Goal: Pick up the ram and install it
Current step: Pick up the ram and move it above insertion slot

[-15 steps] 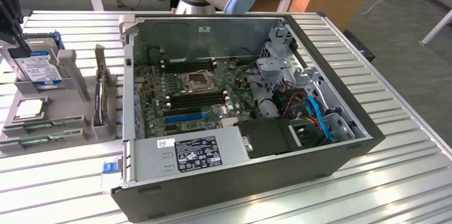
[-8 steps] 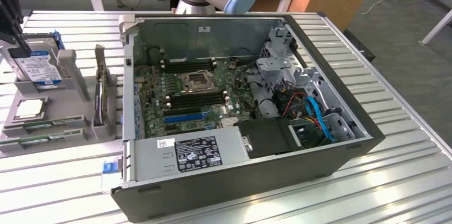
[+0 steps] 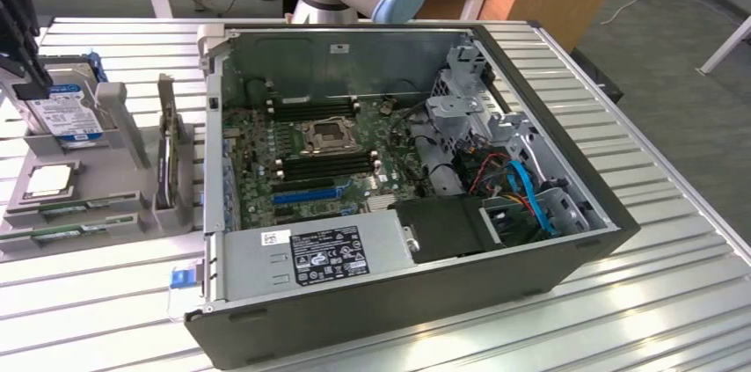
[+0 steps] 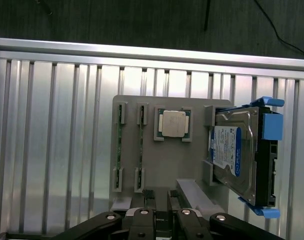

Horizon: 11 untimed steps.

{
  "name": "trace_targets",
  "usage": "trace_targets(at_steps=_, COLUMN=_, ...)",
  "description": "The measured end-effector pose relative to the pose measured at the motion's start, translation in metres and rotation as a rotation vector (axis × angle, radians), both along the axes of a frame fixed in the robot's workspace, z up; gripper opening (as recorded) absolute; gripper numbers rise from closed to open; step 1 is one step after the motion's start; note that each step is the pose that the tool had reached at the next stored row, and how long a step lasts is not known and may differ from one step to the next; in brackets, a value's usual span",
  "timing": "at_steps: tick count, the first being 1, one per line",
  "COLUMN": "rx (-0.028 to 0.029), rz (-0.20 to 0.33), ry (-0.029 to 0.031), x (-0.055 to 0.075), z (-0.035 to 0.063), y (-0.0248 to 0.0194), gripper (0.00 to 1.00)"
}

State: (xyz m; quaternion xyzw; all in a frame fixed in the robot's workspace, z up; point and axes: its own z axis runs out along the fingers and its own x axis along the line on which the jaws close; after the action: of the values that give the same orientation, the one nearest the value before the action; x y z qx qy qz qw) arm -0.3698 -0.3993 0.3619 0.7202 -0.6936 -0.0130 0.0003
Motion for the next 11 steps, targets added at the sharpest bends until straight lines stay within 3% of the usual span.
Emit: trace_targets(at_steps=11, rx=-0.0001, rz=0.0, ry=0.0, x=-0.0006, z=0.0, y=-0.0063, gripper=0.24)
